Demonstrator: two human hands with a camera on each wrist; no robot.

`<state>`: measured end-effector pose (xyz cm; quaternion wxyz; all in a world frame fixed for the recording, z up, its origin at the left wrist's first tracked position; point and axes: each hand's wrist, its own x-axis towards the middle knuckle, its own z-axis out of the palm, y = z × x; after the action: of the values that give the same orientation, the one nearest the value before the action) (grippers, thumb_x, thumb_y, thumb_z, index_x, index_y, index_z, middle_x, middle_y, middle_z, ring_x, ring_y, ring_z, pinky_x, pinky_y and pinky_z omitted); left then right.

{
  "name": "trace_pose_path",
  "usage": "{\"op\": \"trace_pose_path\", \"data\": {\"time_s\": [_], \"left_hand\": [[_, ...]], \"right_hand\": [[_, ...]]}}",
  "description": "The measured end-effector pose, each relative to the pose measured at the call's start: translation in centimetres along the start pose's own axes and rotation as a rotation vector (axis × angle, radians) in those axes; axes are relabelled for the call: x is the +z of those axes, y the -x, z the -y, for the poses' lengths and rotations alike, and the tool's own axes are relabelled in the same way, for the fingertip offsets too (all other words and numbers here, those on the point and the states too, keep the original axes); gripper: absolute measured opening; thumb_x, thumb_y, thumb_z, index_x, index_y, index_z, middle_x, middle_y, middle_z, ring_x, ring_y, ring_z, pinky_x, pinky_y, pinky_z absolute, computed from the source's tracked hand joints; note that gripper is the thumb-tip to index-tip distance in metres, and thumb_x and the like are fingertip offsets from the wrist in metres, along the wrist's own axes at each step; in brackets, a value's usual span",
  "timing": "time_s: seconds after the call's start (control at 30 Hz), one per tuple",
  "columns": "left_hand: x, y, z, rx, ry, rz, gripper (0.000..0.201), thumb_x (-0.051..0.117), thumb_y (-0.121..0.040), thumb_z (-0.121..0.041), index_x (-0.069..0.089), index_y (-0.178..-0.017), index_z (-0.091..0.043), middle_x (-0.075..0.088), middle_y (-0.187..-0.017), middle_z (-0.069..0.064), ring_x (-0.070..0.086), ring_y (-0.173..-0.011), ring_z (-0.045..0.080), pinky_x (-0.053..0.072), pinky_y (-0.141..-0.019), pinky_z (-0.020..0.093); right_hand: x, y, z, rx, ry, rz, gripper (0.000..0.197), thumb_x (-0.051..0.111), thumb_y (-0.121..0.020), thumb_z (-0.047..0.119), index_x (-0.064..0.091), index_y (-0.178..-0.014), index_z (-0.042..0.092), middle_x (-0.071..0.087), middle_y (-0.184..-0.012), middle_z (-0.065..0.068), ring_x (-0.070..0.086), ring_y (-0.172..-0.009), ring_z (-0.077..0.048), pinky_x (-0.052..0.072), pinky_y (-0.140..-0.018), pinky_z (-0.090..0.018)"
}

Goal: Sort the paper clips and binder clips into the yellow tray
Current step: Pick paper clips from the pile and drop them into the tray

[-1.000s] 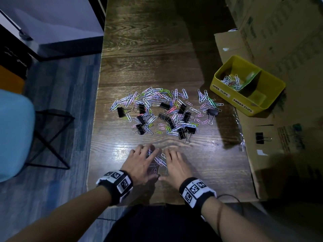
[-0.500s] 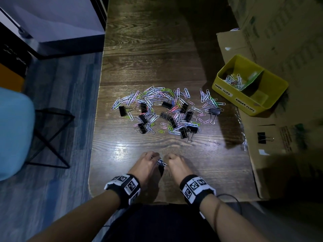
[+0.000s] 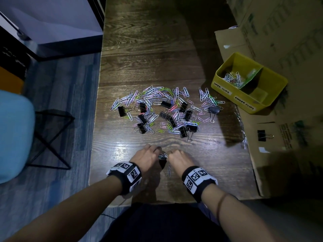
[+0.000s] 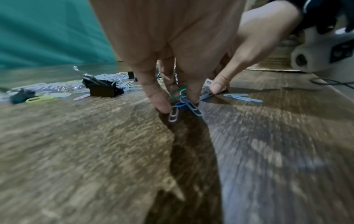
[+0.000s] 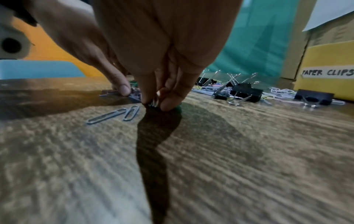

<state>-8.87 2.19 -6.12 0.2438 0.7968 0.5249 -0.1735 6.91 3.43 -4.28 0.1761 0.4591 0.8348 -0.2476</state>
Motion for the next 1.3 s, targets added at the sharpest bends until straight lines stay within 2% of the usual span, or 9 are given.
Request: {"op": "trace_pose_path", "data": {"time_s": [0.2,0.37,0.57,0.7,0.8,0.97,1.07,1.2,1.3], "left_hand": [[-0.1,-0.7,0.0,-0.057,0.113,-0.033,0.039,0.036,-0.094,-0.029,0.048,-0.126,-0.011,0.055,-0.119,0.014,0.050,-0.110,0.031,0.041,-0.089,0.038],[-0.2,-1.1,1.3,-0.072,0.356,-0.155,0.017,0.056,-0.090,-0.024,0.066,-0.100,-0.015,0.070,-0.094,0.008,0.063,-0.089,0.026,0.047,-0.077,0.032],[-0.7,-1.9,2.6,-0.266,0.821,-0.132,0.009,0.072,-0.078,-0.008,0.066,-0.072,-0.008,0.057,-0.050,-0.013,0.051,-0.046,-0.004,0.040,-0.052,0.010],[-2.4,-3.2,3.5,-0.332,1.207,-0.077,0.016,0.067,-0.077,0.005,0.055,-0.068,-0.002,0.059,-0.054,0.003,0.058,-0.045,0.006,0.054,-0.051,0.019],[-6.3,-5.1,2.3,-0.263,1.319,-0.087,0.012,0.066,-0.076,0.004,0.056,-0.077,0.009,0.062,-0.054,0.007,0.058,-0.044,0.011,0.054,-0.052,0.023],[-15.1,-10.9,-2.1,-0.034,1.339,-0.092,0.014,0.068,-0.079,-0.005,0.060,-0.077,0.008,0.063,-0.058,0.007,0.057,-0.050,0.015,0.052,-0.056,0.023],[-19.6,-16.0,-5.3,0.028,1.281,-0.166,0.018,0.073,-0.077,-0.014,0.067,-0.079,0.003,0.063,-0.064,0.015,0.054,-0.056,0.022,0.047,-0.057,0.029],[-23.0,-23.5,-9.3,-0.070,1.105,-0.291,0.016,0.074,-0.076,-0.014,0.068,-0.072,0.001,0.065,-0.057,0.007,0.057,-0.051,0.016,0.047,-0.055,0.024],[-23.6,-27.6,-10.8,-0.150,0.732,-0.336,0.013,0.071,-0.079,-0.025,0.073,-0.084,-0.014,0.070,-0.079,0.005,0.063,-0.069,0.016,0.046,-0.066,0.021]], "right_hand": [[0.8,-1.3,-1.1,0.070,-0.197,0.015,0.018,0.049,-0.091,-0.001,0.061,-0.105,0.002,0.064,-0.094,-0.017,0.064,-0.088,-0.031,0.041,-0.065,-0.030],[0.3,-1.5,-2.5,0.098,-0.353,-0.005,0.022,0.053,-0.091,0.011,0.063,-0.110,0.004,0.066,-0.102,-0.018,0.064,-0.094,-0.032,0.050,-0.079,-0.033],[-0.6,-0.7,-5.2,0.146,-0.575,-0.067,0.020,0.057,-0.093,0.024,0.066,-0.106,0.012,0.061,-0.084,-0.008,0.055,-0.076,-0.021,0.041,-0.070,-0.025],[-2.1,0.8,-7.6,0.157,-0.723,-0.168,0.016,0.063,-0.088,0.029,0.067,-0.080,0.016,0.064,-0.073,-0.005,0.058,-0.073,-0.022,0.045,-0.069,-0.030],[-4.6,2.5,-10.0,0.209,-0.946,-0.291,0.006,0.066,-0.086,0.029,0.067,-0.080,0.027,0.068,-0.077,0.003,0.062,-0.072,-0.012,0.050,-0.071,-0.031],[-10.8,4.8,-14.6,0.252,-1.133,-0.547,0.013,0.064,-0.086,0.020,0.064,-0.078,0.030,0.066,-0.077,0.015,0.058,-0.062,0.012,0.043,-0.059,-0.003],[-13.7,4.5,-17.7,0.277,-1.153,-0.675,0.007,0.064,-0.087,0.017,0.067,-0.080,0.017,0.065,-0.069,0.007,0.056,-0.055,0.006,0.044,-0.058,-0.004],[-16.4,2.1,-21.9,0.344,-1.124,-0.809,0.020,0.066,-0.086,0.020,0.066,-0.086,-0.001,0.065,-0.074,-0.006,0.061,-0.062,-0.014,0.048,-0.063,-0.023],[-18.0,0.4,-24.5,0.387,-0.995,-0.807,0.018,0.066,-0.086,0.021,0.068,-0.092,0.004,0.068,-0.085,-0.008,0.064,-0.062,-0.016,0.047,-0.053,-0.012]]}}
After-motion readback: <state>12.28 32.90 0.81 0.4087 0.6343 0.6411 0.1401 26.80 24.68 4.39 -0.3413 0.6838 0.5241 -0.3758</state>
